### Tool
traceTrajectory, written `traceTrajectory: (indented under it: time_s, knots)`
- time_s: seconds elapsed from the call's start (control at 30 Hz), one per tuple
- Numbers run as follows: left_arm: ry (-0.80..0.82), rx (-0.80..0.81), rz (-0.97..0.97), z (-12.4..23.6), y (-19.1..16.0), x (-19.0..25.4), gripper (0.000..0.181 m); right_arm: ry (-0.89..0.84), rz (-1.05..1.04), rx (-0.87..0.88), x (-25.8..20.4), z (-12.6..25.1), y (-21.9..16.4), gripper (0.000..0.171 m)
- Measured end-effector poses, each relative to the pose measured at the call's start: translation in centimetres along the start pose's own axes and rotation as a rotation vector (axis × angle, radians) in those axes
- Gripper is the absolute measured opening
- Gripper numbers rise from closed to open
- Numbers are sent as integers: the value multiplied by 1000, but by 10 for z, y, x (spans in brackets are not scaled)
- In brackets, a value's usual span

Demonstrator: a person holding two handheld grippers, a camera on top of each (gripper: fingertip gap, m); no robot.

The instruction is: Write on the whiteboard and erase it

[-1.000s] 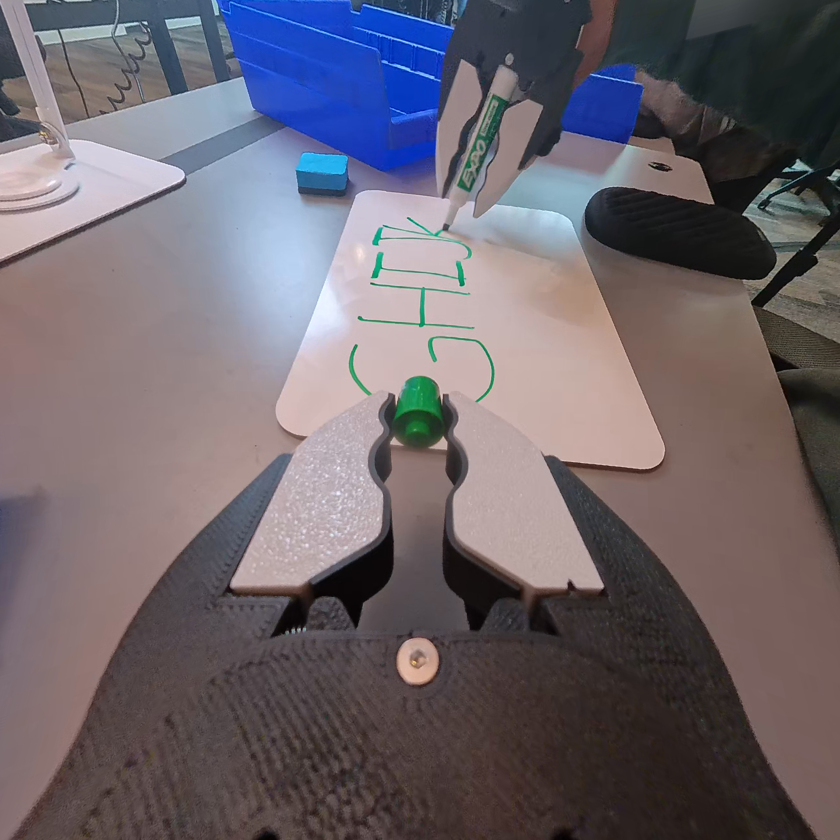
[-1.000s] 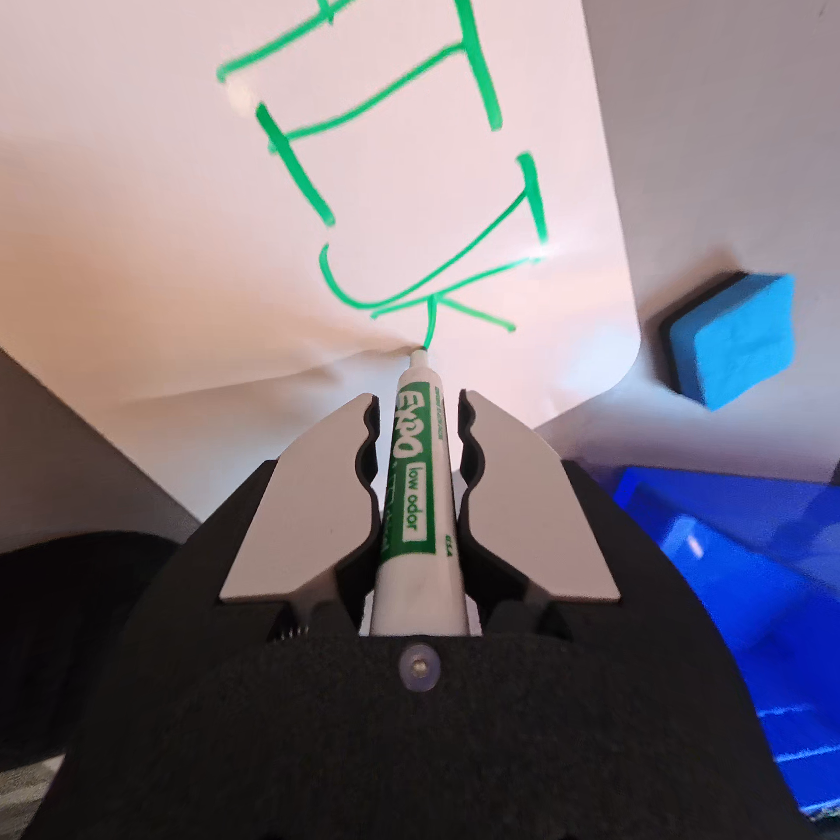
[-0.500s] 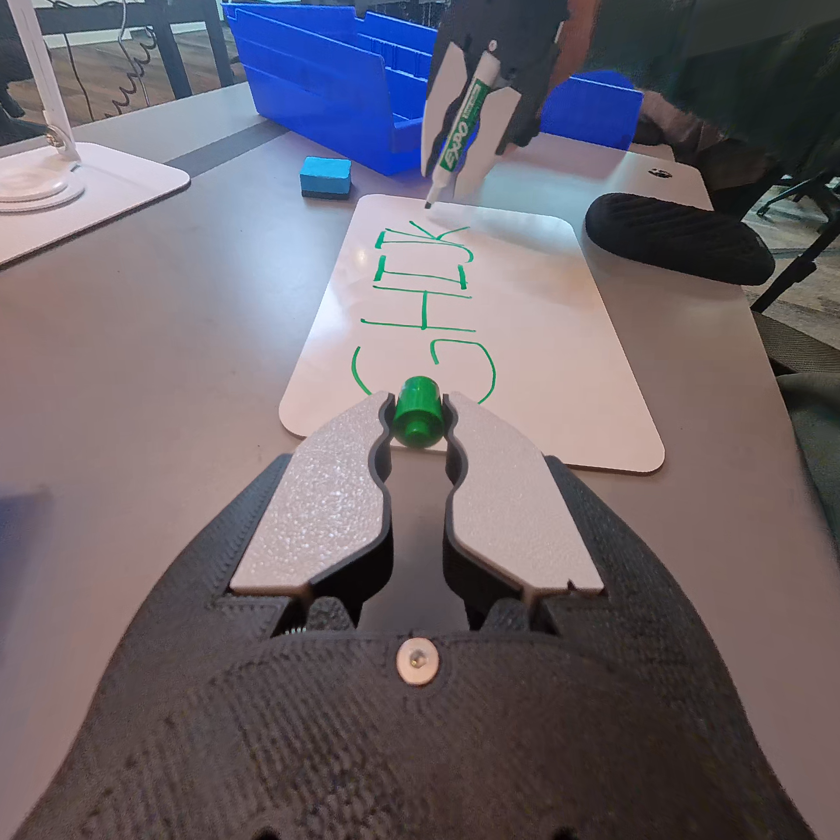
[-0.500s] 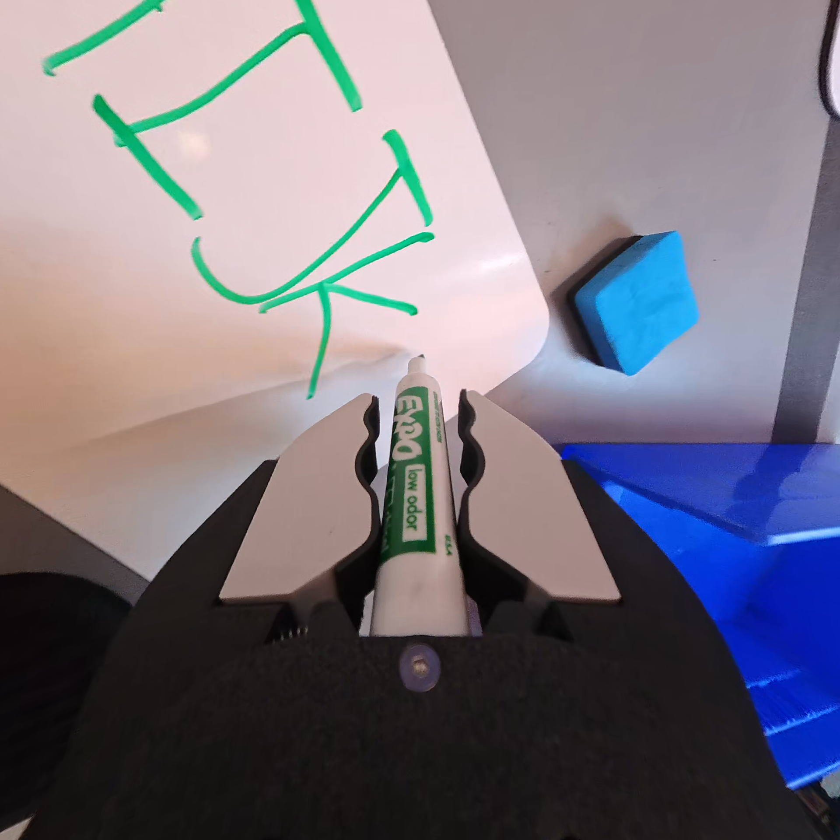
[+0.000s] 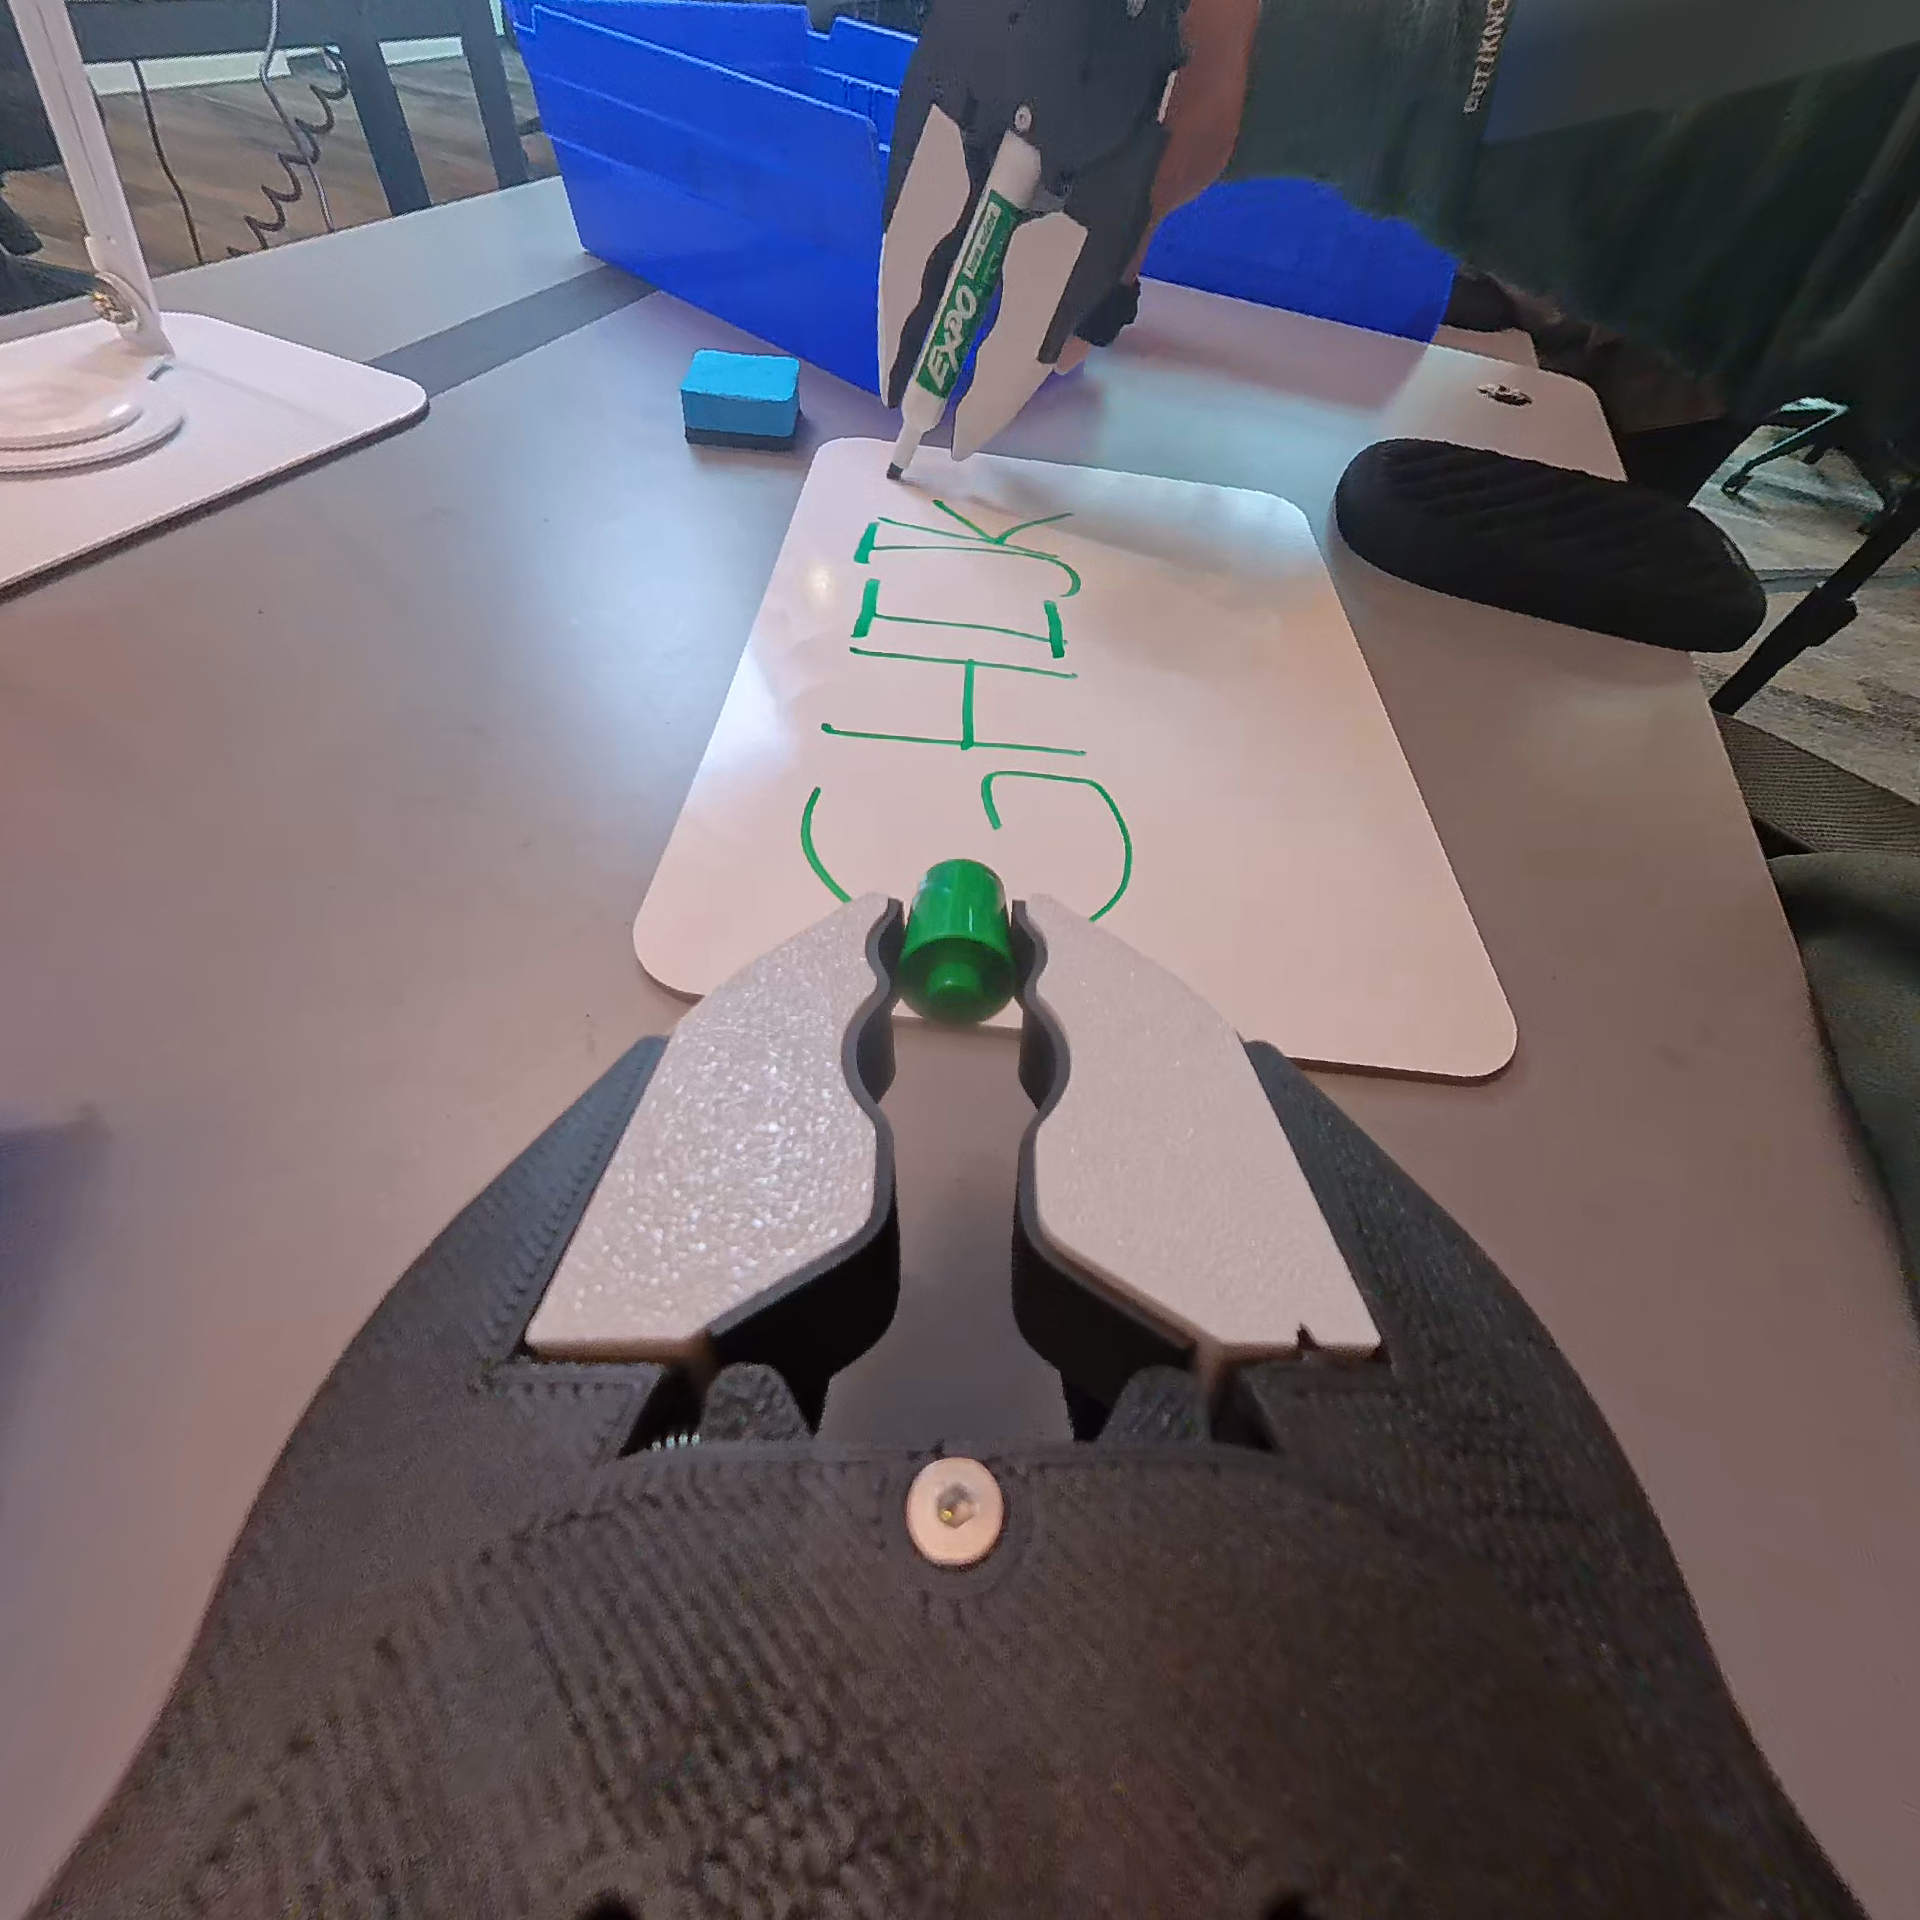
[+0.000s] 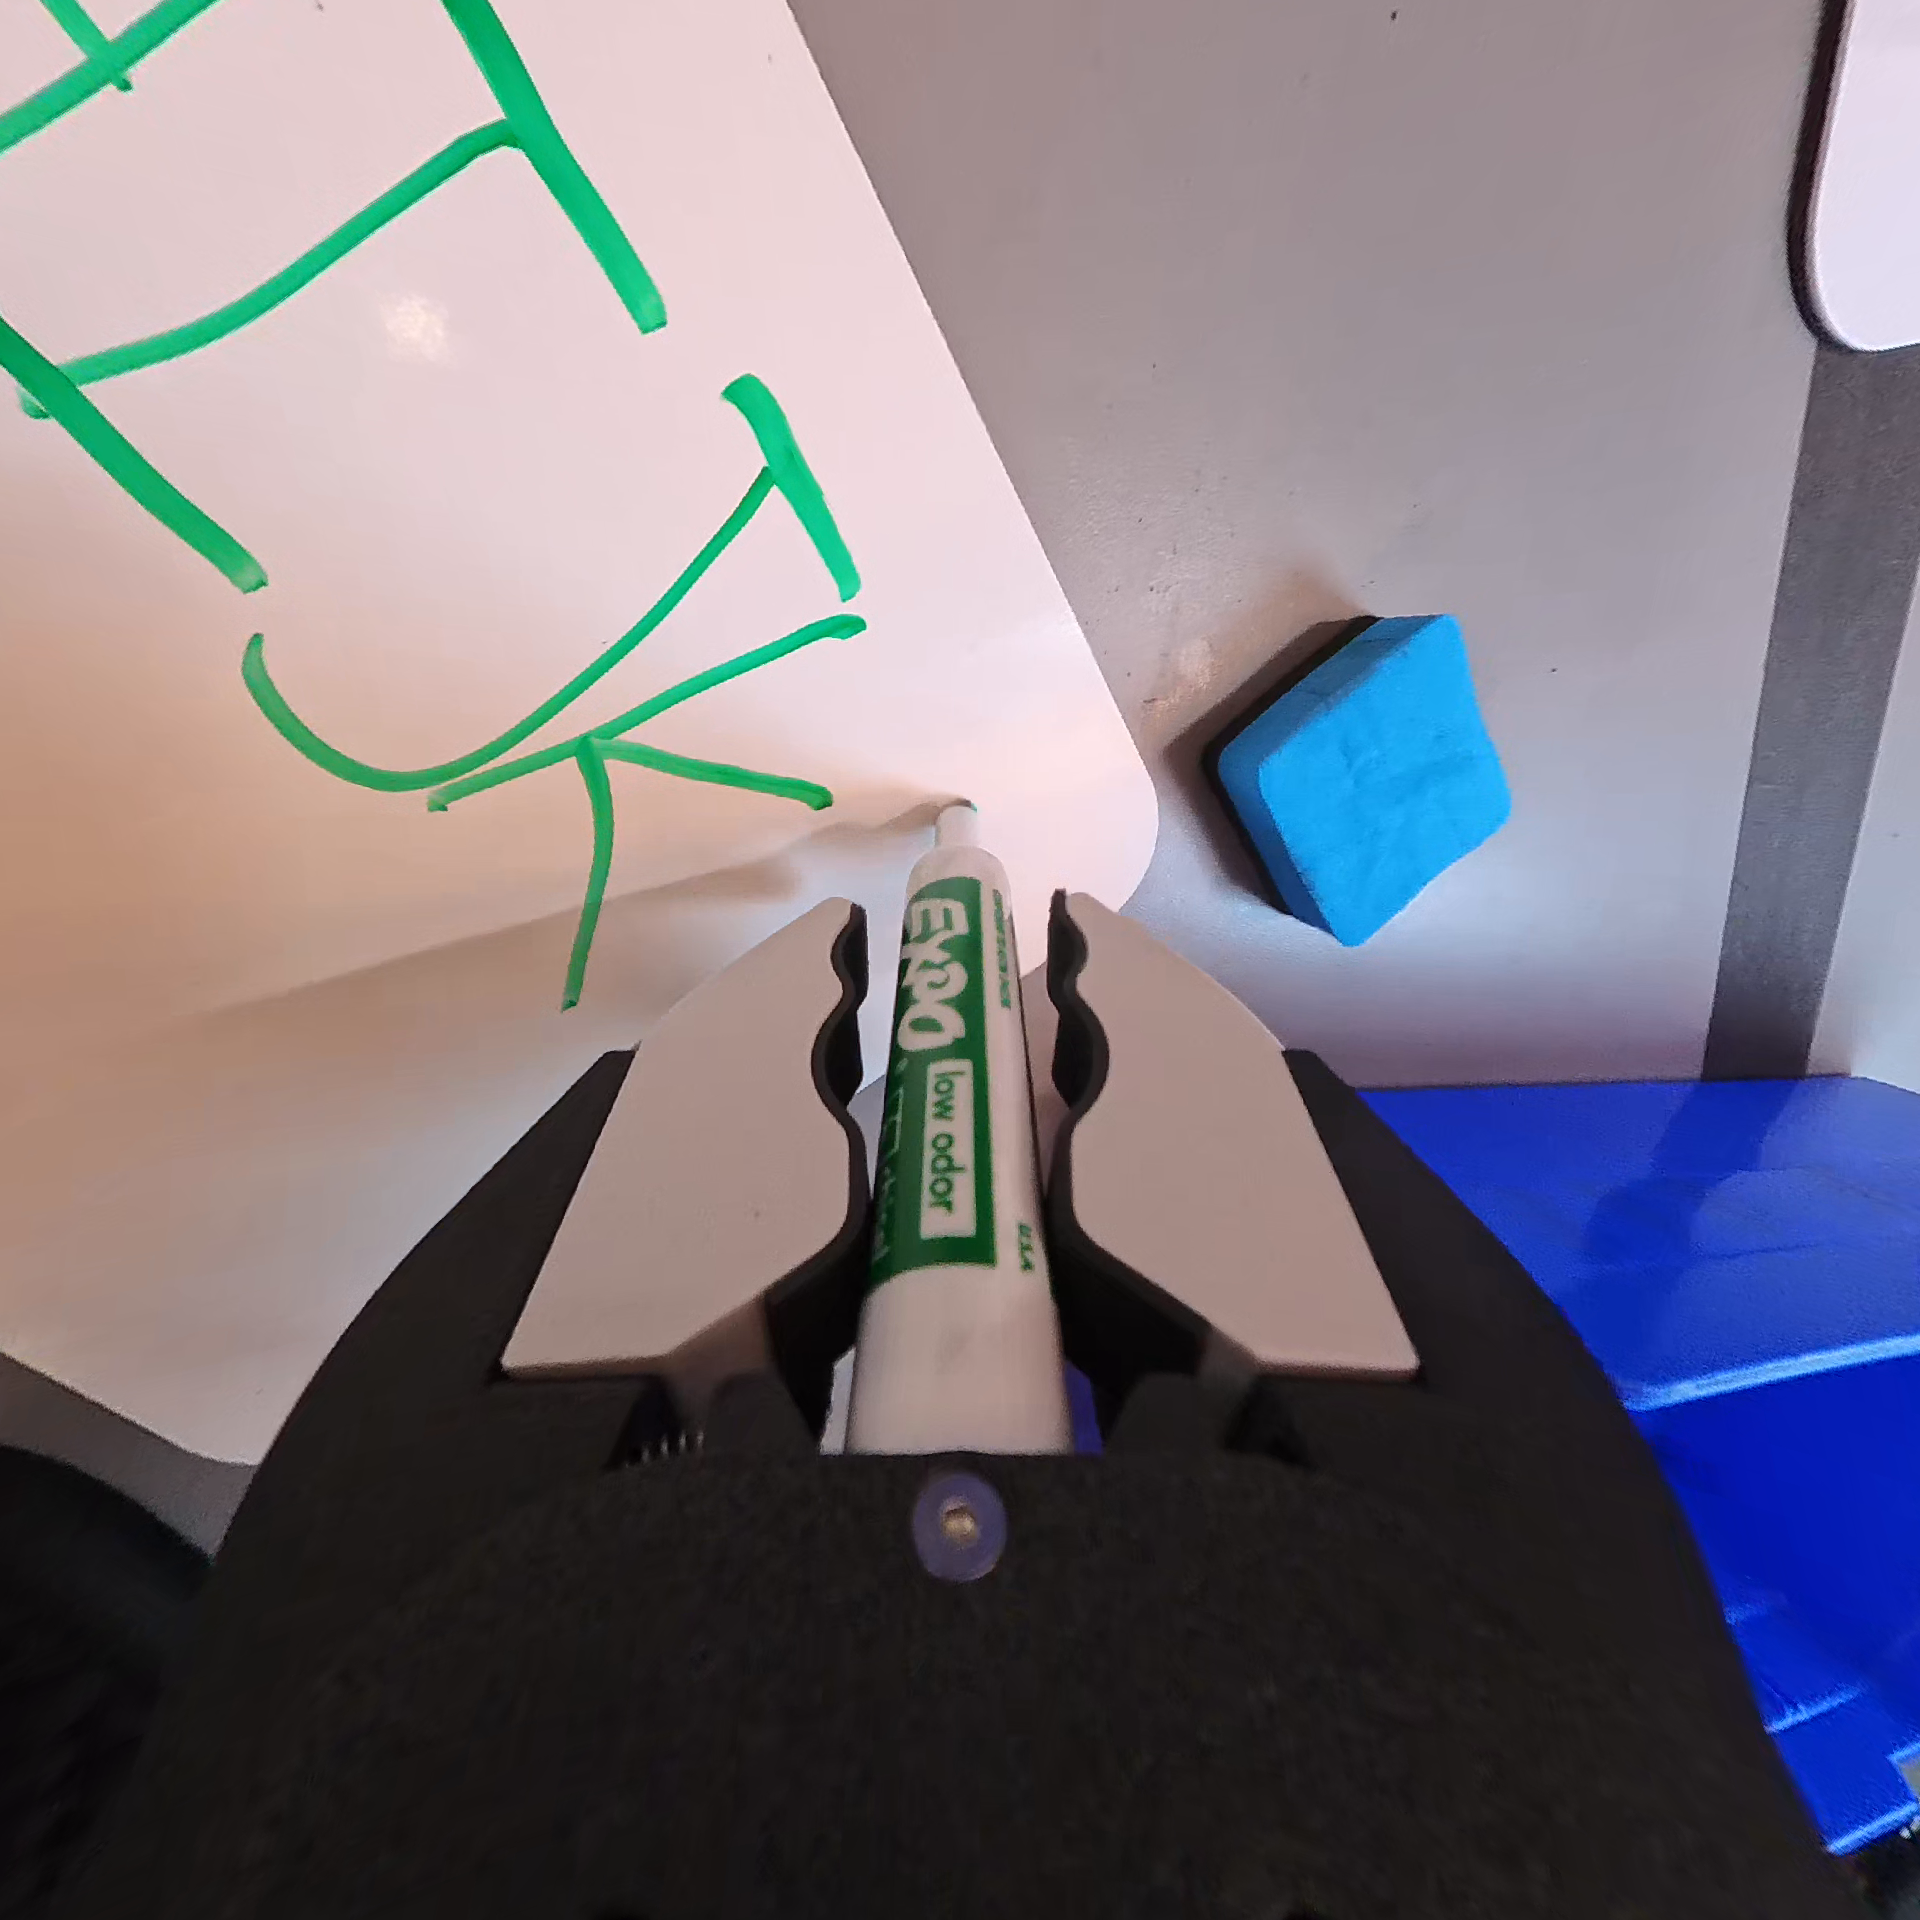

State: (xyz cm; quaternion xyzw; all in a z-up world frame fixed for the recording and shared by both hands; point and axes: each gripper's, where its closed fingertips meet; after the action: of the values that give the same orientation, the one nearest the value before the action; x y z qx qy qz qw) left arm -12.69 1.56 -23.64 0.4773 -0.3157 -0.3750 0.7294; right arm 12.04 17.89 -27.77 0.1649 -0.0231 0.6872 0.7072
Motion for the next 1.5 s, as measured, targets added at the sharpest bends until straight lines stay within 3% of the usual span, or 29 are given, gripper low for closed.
traceTrajectory:
  time_s: [0.37, 0.7, 0.83, 0.93, 1.03, 1.17, 1.3, 1.5]
  knots:
    - [-5, -2, -2, -1, 0, 1, 19, 102, 32, -56, -57, 21, -22, 34]
    - [-1, -5, -15, -1, 0, 3, 19, 27, -47, -64, -37, 24, -50, 34]
    - [-4, -3, -11, -1, 0, 3, 19, -28, -110, 167, -40, 48, -20, 34]
    - [-13, 29, -25, 0, 5, 5, 19, -21, -214, 506, -52, 78, 23, 34]
    - [-24, 113, -91, -3, 24, 13, 19, 80, -310, 846, -78, 102, 70, 34]
    - [-37, 236, -249, -14, 71, 30, 19, 307, -339, 1144, -109, 127, 124, 34]
    - [-84, 305, -381, -31, 108, 52, 19, 419, -309, 1263, -121, 145, 152, 34]
    - [-122, 339, -427, -46, 126, 64, 19, 487, -316, 1338, -126, 156, 153, 34]
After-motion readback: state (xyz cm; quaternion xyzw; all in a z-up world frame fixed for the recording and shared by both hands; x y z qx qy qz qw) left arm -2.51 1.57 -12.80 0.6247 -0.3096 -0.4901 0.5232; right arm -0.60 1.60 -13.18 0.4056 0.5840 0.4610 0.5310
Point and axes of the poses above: each gripper's, where its closed fingertips meet, z back along the fingers, y out of its top, x = y × z across the jaws, and after that the axes turned 1 degree about y, right-handed
